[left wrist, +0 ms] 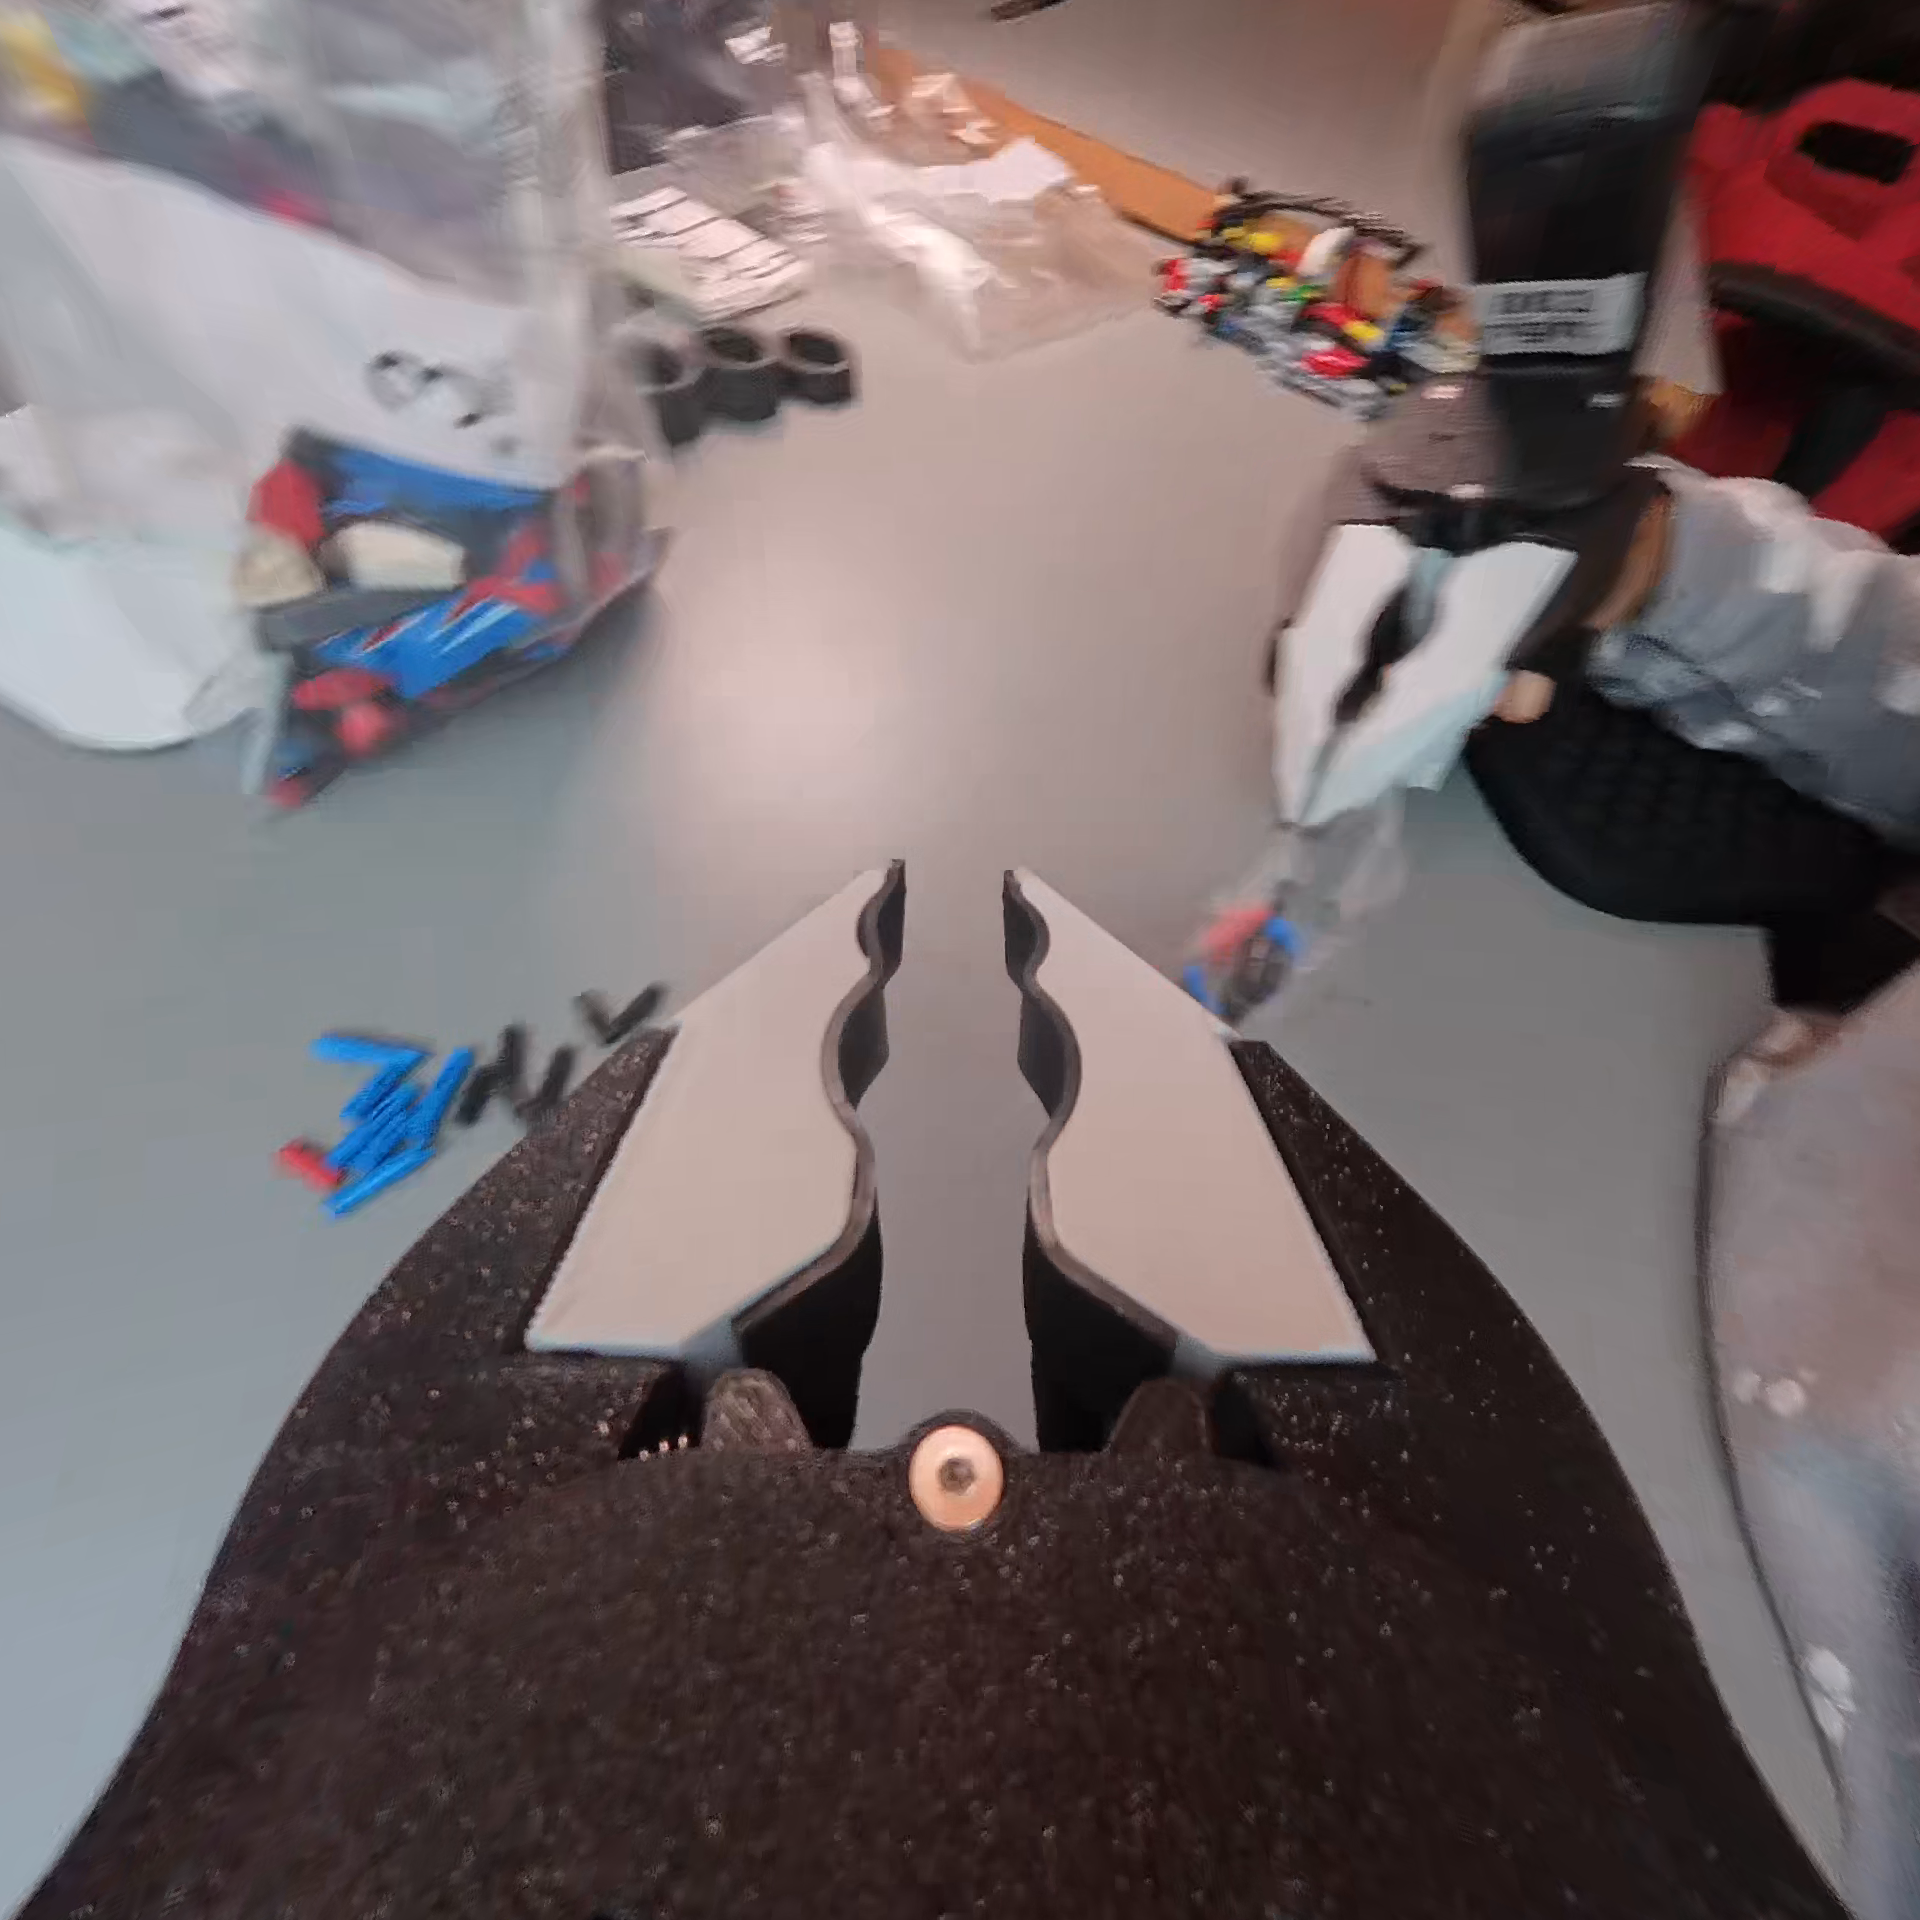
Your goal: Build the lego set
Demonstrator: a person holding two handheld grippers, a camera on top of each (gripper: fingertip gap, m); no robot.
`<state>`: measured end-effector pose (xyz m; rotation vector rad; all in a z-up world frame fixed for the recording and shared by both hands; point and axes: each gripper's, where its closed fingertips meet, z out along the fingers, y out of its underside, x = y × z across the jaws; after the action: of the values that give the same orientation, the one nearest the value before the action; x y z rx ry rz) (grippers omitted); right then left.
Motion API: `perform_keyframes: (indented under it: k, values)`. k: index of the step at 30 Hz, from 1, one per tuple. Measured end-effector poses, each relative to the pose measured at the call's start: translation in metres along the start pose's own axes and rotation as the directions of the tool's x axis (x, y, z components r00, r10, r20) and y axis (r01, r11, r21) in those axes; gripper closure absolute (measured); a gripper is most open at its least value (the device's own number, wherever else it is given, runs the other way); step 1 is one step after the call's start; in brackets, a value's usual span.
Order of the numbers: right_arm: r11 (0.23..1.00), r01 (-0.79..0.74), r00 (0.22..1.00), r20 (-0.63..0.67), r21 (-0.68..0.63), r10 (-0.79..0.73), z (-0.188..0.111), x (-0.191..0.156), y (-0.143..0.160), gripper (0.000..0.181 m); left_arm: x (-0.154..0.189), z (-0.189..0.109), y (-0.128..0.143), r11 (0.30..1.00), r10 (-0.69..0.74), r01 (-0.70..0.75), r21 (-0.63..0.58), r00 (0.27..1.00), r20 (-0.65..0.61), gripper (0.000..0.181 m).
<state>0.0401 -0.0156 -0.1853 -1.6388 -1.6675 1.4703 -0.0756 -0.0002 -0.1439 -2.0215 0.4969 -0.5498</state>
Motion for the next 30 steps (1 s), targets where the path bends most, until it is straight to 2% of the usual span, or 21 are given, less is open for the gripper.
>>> perform_keyframes:
  k: [3, 5, 8, 11, 13, 19, 21, 23, 25, 27, 30]
  values:
    - [1.000, 0.000, 1.000, 0.006, -0.003, 0.000, 0.001, -0.001, 0.000, 0.181, -0.068, -0.004, 0.035, 0.990, -0.099, 0.121, -0.072, 0.962, 0.253, 0.161]
    - [1.000, 0.001, 1.000, 0.007, -0.003, -0.001, 0.000, -0.001, 0.000, 0.181, -0.085, 0.000, 0.057, 0.978, -0.130, 0.172, -0.116, 0.945, 0.300, 0.160]
    - [1.000, 0.002, 1.000, 0.006, -0.004, -0.002, 0.000, -0.001, 0.001, 0.181, -0.100, 0.005, 0.075, 0.968, -0.103, 0.175, -0.178, 0.930, 0.354, 0.159]
    - [1.000, 0.000, 1.000, 0.004, -0.002, 0.000, -0.001, 0.000, 0.000, 0.181, -0.106, 0.009, 0.081, 0.960, -0.069, 0.165, -0.224, 0.921, 0.384, 0.163]
    - [1.000, -0.001, 1.000, 0.007, -0.002, 0.001, -0.001, 0.000, 0.001, 0.181, -0.106, 0.010, 0.082, 0.959, -0.048, 0.149, -0.240, 0.924, 0.380, 0.171]
    - [1.000, 0.004, 1.000, 0.006, -0.004, -0.004, -0.002, 0.000, 0.001, 0.181, -0.105, 0.007, 0.083, 0.956, -0.005, 0.114, -0.271, 0.929, 0.371, 0.175]
    - [1.000, 0.009, 1.000, 0.000, -0.004, -0.009, -0.002, 0.001, 0.001, 0.181, -0.096, 0.006, 0.080, 0.960, -0.011, 0.101, -0.260, 0.945, 0.326, 0.176]
    - [1.000, 0.009, 1.000, -0.004, -0.003, -0.010, -0.002, 0.001, 0.001, 0.181, -0.074, 0.005, 0.060, 0.979, -0.048, 0.090, -0.181, 0.973, 0.226, 0.176]
    - [1.000, 0.007, 1.000, -0.004, -0.003, -0.007, -0.002, 0.002, 0.001, 0.181, -0.031, 0.002, 0.025, 0.998, -0.041, 0.043, -0.053, 0.998, 0.038, 0.176]
    - [1.000, 0.003, 1.000, -0.003, -0.001, -0.003, -0.001, 0.002, 0.000, 0.181, 0.014, -0.003, -0.003, 0.999, 0.026, -0.024, 0.026, 0.994, -0.102, 0.176]
    - [1.000, 0.003, 1.000, -0.004, -0.002, -0.003, -0.001, 0.002, 0.000, 0.181, 0.063, 0.002, -0.016, 0.991, 0.134, -0.126, 0.050, 0.970, -0.201, 0.175]
